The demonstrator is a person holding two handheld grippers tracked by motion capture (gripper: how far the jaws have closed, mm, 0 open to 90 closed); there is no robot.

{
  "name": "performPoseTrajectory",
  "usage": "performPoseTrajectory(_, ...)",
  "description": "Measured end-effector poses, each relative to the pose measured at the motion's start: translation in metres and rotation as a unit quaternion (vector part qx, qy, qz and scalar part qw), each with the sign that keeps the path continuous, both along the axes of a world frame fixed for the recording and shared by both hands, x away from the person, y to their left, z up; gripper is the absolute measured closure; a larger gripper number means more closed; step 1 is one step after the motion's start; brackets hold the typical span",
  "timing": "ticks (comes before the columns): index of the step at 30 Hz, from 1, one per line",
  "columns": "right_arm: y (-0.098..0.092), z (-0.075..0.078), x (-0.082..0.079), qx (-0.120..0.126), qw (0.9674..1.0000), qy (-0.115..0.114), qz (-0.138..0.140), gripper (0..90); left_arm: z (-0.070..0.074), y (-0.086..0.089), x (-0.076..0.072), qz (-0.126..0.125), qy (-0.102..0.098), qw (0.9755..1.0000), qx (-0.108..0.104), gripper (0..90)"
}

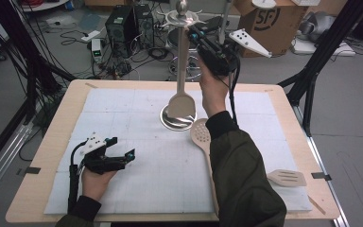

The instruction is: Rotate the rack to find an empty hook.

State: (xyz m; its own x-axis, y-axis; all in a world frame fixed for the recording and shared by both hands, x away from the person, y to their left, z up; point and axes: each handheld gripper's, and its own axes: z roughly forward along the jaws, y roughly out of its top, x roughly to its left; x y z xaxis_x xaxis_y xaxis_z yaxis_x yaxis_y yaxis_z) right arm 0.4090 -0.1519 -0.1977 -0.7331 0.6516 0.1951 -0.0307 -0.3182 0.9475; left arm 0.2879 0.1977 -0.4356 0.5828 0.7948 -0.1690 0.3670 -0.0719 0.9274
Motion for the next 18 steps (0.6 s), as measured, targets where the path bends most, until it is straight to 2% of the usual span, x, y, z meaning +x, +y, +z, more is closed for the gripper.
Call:
performPoseTrajectory(5, 0.005, -0.001, 0.000, -0.008, 1.0000, 0.001, 0.004, 89.8, 0.000, 0.000, 0.000, 0.000, 0.001, 1.0000, -0.001, 11.5)
performPoseTrajectory(18, 0.013, -0.003, 0.003, -0.005, 0.9998, 0.005, 0.019, 89.7, -0.001, 0.001, 0.001, 0.003, 0.005, 1.0000, 0.004, 11.5)
